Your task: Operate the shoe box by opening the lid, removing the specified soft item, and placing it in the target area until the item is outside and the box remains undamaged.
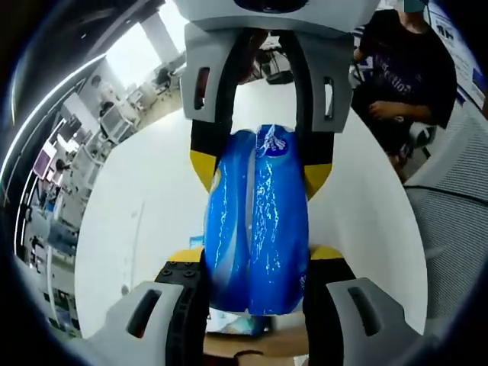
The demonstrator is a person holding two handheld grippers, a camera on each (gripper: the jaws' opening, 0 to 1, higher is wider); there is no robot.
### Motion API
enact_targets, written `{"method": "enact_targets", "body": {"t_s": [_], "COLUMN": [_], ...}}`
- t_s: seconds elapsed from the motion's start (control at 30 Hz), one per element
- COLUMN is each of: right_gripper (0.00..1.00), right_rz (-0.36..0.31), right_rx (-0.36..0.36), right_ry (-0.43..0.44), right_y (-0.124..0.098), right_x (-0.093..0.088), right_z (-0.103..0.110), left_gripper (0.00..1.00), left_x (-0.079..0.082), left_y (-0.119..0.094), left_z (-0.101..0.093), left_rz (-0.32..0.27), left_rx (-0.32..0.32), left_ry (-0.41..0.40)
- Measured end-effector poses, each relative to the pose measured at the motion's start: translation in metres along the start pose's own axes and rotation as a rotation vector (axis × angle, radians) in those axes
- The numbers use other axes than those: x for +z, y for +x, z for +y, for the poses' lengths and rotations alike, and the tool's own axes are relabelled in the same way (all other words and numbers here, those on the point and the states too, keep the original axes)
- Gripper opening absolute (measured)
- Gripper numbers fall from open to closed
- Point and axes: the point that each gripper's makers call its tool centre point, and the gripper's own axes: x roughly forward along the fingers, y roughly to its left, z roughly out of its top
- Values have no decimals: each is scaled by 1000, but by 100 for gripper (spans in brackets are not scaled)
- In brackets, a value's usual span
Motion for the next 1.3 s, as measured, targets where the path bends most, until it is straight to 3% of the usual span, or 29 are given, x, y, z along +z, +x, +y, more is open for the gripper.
{"method": "enact_targets", "body": {"t_s": [0.5,1.3], "right_gripper": [43,44], "right_rz": [35,93], "right_rx": [14,55], "right_ry": [-24,-47], "right_y": [0,17], "right_x": [-38,-81], "right_z": [-23,-55], "left_gripper": [48,48], "left_x": [21,32], "left_y": [35,80], "left_z": [18,43], "left_rz": [-23,-34], "left_rx": [14,32], "left_ry": [-34,-90]}}
